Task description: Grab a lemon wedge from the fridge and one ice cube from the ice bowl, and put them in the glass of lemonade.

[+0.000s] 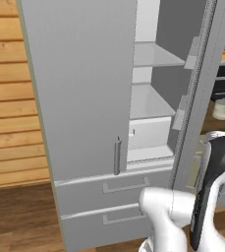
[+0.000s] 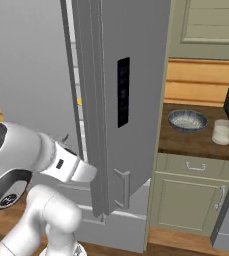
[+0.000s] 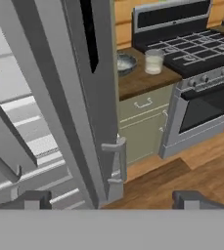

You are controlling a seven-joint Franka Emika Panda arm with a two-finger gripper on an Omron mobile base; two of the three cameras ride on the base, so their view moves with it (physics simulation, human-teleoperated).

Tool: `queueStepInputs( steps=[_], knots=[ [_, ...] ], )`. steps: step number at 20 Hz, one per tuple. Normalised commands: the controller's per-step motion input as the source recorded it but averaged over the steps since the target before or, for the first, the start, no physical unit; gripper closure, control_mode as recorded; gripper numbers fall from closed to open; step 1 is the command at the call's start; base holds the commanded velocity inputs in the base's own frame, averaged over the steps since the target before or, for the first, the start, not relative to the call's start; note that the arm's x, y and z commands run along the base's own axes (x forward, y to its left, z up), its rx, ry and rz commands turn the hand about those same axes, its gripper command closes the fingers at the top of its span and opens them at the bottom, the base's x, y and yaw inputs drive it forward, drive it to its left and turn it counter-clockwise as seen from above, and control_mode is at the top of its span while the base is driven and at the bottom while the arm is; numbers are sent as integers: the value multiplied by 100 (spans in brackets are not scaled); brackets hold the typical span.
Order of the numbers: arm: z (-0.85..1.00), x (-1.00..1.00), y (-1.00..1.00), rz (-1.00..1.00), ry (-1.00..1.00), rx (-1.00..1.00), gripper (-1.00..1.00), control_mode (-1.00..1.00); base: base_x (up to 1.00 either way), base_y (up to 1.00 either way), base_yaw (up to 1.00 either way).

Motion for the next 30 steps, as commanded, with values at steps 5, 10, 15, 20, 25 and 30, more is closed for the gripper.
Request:
queueStepInputs(
  steps=[5, 10, 15, 20, 25, 30],
  knots=[
    [96, -3, 100, -17, 3, -15, -100, -100, 0, 0, 0],
    [40, 54, 82, -11, 34, -30, -100, -100, 0, 0, 0],
    [-2, 100, 24, -2, 62, -49, -100, -100, 0, 0, 0],
    [-36, 71, -6, 0, 21, -42, -100, -100, 0, 0, 0],
    [-5, 52, -44, 0, 6, -4, -100, -100, 0, 0, 0],
    [2, 92, -12, 1, 21, -5, -100, -100, 0, 0, 0]
  ],
)
